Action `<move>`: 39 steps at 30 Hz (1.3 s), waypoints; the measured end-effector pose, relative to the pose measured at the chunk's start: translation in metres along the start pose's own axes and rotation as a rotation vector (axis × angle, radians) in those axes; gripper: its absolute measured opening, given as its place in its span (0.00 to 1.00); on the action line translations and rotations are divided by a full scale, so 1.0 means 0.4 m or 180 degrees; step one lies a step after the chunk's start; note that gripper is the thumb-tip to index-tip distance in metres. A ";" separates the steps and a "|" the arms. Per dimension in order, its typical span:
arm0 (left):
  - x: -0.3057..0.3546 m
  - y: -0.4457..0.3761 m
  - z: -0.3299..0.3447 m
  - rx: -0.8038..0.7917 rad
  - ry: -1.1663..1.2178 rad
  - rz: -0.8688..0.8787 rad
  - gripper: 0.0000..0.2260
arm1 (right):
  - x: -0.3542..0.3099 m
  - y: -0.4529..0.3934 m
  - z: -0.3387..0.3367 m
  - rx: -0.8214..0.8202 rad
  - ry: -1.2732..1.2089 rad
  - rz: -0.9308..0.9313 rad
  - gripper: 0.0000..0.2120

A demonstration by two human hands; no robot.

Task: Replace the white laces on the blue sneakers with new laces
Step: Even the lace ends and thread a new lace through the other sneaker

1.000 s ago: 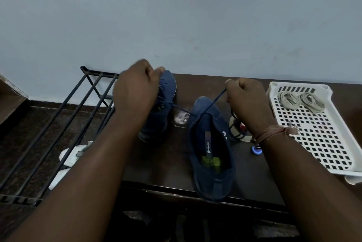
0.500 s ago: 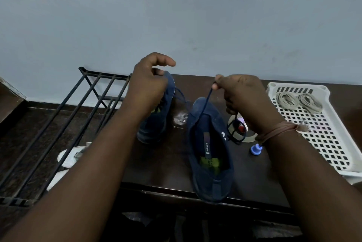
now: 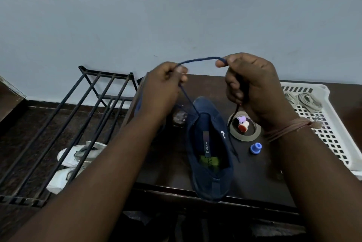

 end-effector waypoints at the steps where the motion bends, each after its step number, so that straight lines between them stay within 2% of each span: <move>1: -0.030 -0.006 -0.021 0.0307 0.0261 -0.0406 0.08 | -0.003 -0.002 -0.013 0.0102 -0.0038 -0.0038 0.11; 3: -0.084 -0.014 -0.058 0.0729 0.0468 -0.0992 0.08 | -0.002 -0.004 -0.033 0.0299 -0.0001 -0.0054 0.10; 5: -0.094 -0.019 -0.073 0.0620 0.0083 -0.1030 0.09 | 0.011 -0.008 -0.038 0.0402 0.0164 0.0039 0.09; 6: -0.081 -0.020 -0.071 0.0316 -0.0269 -0.0860 0.16 | 0.019 -0.010 -0.034 0.0413 0.0276 0.0111 0.09; 8: -0.035 -0.020 -0.051 -0.0478 -0.1043 -0.0182 0.28 | 0.036 -0.011 -0.020 0.0386 0.0514 0.0247 0.08; 9: -0.003 -0.008 -0.027 -0.0861 -0.1160 0.0224 0.31 | 0.042 -0.010 -0.008 0.0336 0.0607 0.0297 0.08; 11: 0.048 0.028 0.028 -0.1439 -0.0789 0.0662 0.27 | 0.052 -0.007 0.013 0.0188 0.0730 0.0345 0.07; 12: 0.057 0.038 0.047 -0.1522 -0.0615 0.0723 0.23 | 0.057 -0.006 0.021 0.0125 0.0753 0.0362 0.06; 14: 0.056 0.040 0.060 -0.1306 -0.0571 0.0784 0.13 | 0.067 -0.006 0.021 0.0089 0.0761 0.0465 0.04; 16: 0.034 0.018 0.031 -0.0713 -0.0848 0.0770 0.06 | 0.080 -0.010 0.003 0.0209 0.0941 0.0633 0.05; 18: -0.003 -0.010 -0.030 -0.0072 -0.1139 0.0498 0.09 | 0.093 -0.013 -0.024 0.0370 0.1416 0.0794 0.05; 21: -0.041 -0.030 -0.110 0.0622 -0.1467 0.0155 0.11 | 0.124 -0.013 -0.065 0.0505 0.2353 0.1134 0.06; 23: -0.050 -0.029 -0.137 0.0901 -0.1739 0.0055 0.13 | 0.146 -0.008 -0.083 0.0571 0.2512 0.1464 0.07; 25: -0.052 -0.030 -0.141 0.0930 -0.1818 0.0090 0.12 | 0.155 -0.002 -0.085 0.0627 0.2458 0.1662 0.08; 28: -0.031 -0.037 -0.097 0.0453 -0.2501 0.0847 0.09 | 0.156 -0.005 -0.061 0.0537 0.2448 0.1583 0.08; 30: -0.020 -0.026 -0.017 -0.0333 -0.2746 0.1393 0.15 | 0.161 -0.012 -0.039 0.0437 0.2253 0.1462 0.09; 32: -0.023 0.007 0.065 -0.1127 -0.2608 0.1518 0.15 | 0.166 -0.015 -0.023 0.0375 0.1860 0.1400 0.07; 33: -0.029 0.026 0.094 -0.1359 -0.2522 0.1555 0.14 | 0.167 -0.017 -0.020 0.0381 0.1685 0.1385 0.06; 36: -0.044 0.049 0.118 -0.1373 -0.2163 0.1620 0.06 | 0.174 -0.017 -0.038 0.0574 0.1620 0.1490 0.06; 39: -0.054 0.046 0.120 -0.1185 -0.1932 0.1059 0.04 | 0.188 -0.015 -0.070 0.0642 0.2639 0.1666 0.15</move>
Point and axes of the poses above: each hand's wrist, its own y-axis away from the middle knuckle, its own z-axis out of the palm, x = y × z, the point moved 5 cm from there along -y, towards the middle knuckle, and after that the axes turned 11 degrees about z, right-handed, at the moved point
